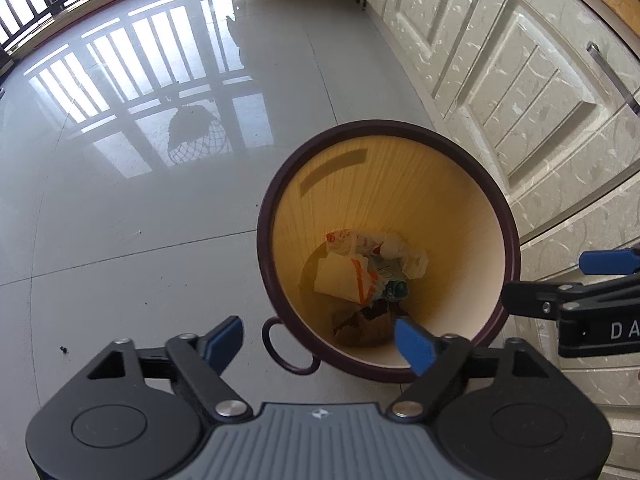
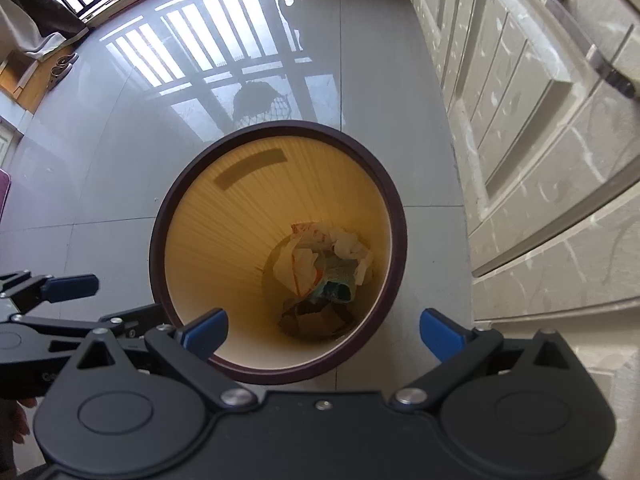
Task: Collect trash
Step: 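Move both tools back toward the trash on the bench, then grasp the red cigarette pack with the left tool while the right grasps the blue floral bag, then carry the red pack and blue floral bag over to the yellow wastebasket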
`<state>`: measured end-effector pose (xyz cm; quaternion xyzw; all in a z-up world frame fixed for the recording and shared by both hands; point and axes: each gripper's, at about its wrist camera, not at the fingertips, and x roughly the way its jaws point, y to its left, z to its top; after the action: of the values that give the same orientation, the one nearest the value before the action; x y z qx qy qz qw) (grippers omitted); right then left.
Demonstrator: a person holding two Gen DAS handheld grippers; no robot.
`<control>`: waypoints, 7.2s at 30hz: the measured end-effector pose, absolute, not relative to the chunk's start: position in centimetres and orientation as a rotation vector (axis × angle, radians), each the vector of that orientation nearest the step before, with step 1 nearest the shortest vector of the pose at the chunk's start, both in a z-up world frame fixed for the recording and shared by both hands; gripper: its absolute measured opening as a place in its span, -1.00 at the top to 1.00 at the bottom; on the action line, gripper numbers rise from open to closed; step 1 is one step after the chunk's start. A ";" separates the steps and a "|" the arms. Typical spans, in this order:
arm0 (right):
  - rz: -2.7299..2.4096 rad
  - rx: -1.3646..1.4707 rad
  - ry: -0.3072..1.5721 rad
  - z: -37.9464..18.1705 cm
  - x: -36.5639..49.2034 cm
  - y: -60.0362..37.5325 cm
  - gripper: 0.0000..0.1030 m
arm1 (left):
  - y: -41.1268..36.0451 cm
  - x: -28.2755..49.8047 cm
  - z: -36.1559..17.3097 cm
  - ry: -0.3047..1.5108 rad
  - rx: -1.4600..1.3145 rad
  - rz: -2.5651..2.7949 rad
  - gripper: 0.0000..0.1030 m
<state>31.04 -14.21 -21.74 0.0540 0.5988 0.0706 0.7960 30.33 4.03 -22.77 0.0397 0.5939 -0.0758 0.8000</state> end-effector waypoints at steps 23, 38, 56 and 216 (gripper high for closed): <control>0.125 0.010 1.109 -14.5 26.0 -14.2 -1.00 | 7.5 25.0 -14.8 1.162 0.032 -0.038 -1.00; 0.100 -0.001 0.833 -5.7 20.7 -15.5 -1.00 | 6.5 20.1 -7.7 0.960 0.020 -0.026 -1.00; -0.013 0.077 0.534 5.8 14.9 -25.9 -1.00 | -1.0 16.8 2.6 0.657 0.003 -0.166 -1.00; 0.025 0.051 0.720 2.1 16.1 -21.0 0.72 | -1.2 19.2 -0.4 0.690 -0.090 -0.206 -0.73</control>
<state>16.07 -21.02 2.12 0.0248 0.3520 0.0124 0.9356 19.23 -1.18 -0.42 -0.0440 0.3376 -0.1006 0.9349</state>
